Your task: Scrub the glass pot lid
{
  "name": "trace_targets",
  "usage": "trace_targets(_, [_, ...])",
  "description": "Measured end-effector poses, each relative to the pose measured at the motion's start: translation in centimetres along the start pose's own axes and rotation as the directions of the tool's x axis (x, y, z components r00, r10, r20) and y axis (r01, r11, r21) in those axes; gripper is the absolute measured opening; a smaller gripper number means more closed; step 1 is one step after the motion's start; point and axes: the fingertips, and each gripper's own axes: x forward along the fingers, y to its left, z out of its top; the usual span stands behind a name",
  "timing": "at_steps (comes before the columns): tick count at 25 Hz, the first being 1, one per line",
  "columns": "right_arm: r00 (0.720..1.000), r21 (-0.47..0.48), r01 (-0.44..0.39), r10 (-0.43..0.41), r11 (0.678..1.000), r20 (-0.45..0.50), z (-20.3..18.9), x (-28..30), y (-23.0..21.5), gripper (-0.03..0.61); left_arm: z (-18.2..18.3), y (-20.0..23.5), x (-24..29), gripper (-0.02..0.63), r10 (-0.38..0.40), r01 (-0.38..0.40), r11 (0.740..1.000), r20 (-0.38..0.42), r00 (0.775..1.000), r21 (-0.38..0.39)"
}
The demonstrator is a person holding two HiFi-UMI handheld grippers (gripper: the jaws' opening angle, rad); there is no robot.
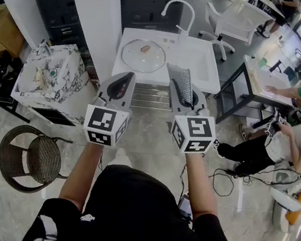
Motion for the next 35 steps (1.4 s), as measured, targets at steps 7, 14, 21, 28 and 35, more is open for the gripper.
trace_targets(7, [1.0,0.004,-0.026,0.026,1.0,0.016,0.1,-0.1,0.8,0.063,-0.1,0.2,-0.5,0.006,0.008,-0.008,1.0,-0.011,1.0,0.001])
trace_targets(14, [0.999,-0.006,-0.038,0.038,0.999,0.0,-0.7,0.8,0.8,0.063,-0.8,0.9,-0.4,0.006,0.021,-0.021,1.0,-0.028,0.999,0.007])
trace_targets(21, [0.999,-0.013,-0.039,0.039,0.999,-0.022,-1.5,2.7,0.2,0.064,-1.6,2.0,1.3,0.006,0.021,-0.021,1.0,-0.035,0.999,-0.008])
trace_targets(28, [0.998,0.001,-0.053,0.053,0.999,-0.03,-2.2,5.3,-1.5,0.064,-2.5,3.0,4.2,0.006,0.019,-0.02,1.0,-0.041,0.999,-0.021])
trace_targets(35, [0.997,-0.003,-0.062,0.061,0.998,-0.038,-2.7,9.3,-3.2,0.064,-3.3,5.0,8.1,0.006,0.026,-0.026,1.0,-0.049,0.998,-0.01])
